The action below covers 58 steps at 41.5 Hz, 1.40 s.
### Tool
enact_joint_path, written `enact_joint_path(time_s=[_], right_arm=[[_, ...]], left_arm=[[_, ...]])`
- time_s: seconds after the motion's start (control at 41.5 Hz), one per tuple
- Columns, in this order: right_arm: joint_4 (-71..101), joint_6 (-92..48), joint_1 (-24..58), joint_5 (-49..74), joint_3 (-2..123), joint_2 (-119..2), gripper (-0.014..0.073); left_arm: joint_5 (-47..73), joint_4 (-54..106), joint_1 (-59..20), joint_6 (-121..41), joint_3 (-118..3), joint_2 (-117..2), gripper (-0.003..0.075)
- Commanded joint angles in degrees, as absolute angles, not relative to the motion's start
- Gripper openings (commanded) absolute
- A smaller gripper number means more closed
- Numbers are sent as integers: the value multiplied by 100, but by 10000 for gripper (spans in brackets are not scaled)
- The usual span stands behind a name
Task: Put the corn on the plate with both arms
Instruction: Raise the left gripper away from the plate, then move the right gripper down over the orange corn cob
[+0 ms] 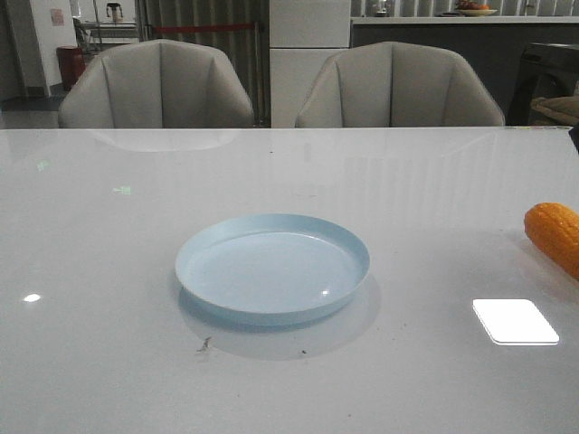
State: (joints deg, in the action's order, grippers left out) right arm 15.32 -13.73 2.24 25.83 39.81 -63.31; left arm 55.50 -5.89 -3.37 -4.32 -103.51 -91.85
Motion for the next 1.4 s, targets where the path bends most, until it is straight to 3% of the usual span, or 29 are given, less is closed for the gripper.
enact_joint_path(time_s=[0.0, 0.217, 0.482, 0.819, 1.108, 1.373], right_arm=[[1600, -1354, 200, 2315, 4182, -6252, 613], [1600, -1202, 200, 2326, 4182, -6252, 613], [1571, -1202, -9, 2647, 4642, -6445, 613], [1307, -1208, -965, 3859, 6782, -7928, 613], [1270, -1272, -979, 5083, 8257, -9671, 613], [1284, -1272, -973, 5420, 8650, -10569, 613]], left_arm=[[4489, -498, -193, -467, -9288, -8329, 547], [2777, -498, -148, -457, -6304, -6779, 546], [2267, -474, -148, -240, -4243, -5670, 546], [2145, -430, -148, -169, -3890, -5195, 547], [2095, -368, -148, -169, -3890, -5195, 546], [2083, -368, -148, -169, -3890, -5195, 546]])
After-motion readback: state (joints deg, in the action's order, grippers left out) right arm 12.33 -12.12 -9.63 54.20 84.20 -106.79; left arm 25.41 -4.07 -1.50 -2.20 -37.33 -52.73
